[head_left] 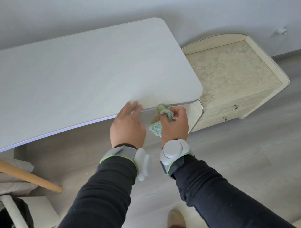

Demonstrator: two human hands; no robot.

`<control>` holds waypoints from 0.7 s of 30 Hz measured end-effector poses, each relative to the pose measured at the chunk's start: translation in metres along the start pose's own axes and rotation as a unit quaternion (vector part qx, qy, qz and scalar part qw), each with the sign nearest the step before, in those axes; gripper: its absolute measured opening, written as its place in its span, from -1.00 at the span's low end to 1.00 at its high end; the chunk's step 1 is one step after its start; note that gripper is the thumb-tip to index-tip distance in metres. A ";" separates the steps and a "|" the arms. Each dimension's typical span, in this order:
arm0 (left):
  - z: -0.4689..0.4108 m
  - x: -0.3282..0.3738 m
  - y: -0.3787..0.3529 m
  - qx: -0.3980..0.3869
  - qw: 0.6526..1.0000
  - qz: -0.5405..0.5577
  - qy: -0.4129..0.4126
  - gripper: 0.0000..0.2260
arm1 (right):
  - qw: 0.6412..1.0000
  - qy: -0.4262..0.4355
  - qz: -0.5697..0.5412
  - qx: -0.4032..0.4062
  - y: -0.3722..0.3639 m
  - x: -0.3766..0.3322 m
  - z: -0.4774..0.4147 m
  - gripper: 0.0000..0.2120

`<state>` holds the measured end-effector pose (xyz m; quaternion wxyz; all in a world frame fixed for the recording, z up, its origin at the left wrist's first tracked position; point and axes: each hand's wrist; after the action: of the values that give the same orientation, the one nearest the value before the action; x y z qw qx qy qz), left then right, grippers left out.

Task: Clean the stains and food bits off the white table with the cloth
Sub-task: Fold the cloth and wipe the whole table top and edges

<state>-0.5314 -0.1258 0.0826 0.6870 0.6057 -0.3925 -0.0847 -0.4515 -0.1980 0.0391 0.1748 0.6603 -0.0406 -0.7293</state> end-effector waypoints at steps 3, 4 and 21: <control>0.003 -0.018 0.005 -0.026 0.999 0.022 -0.034 -0.47 | 1.000 0.011 0.007 -0.014 -0.012 -0.006 0.012 -0.87; 0.003 -0.025 0.007 -0.025 0.999 0.018 -0.044 -0.47 | 1.000 0.014 0.008 -0.015 -0.016 -0.007 0.016 -0.86; 0.038 -0.201 0.077 0.042 0.993 -0.055 0.096 -0.40 | 0.998 -0.010 0.026 -0.062 -0.134 -0.028 0.132 -0.88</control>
<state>-0.7199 -0.0163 0.0623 0.6896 0.6600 -0.2945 -0.0472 -0.6059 -0.0862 0.0434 0.2342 0.6396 -0.0138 -0.7320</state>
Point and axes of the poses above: each hand's wrist, its own z-axis away from the middle knuckle, its own y-axis out of the back of the hand, x = y × z, and after that the axes turned 2 degrees about x, right-handed
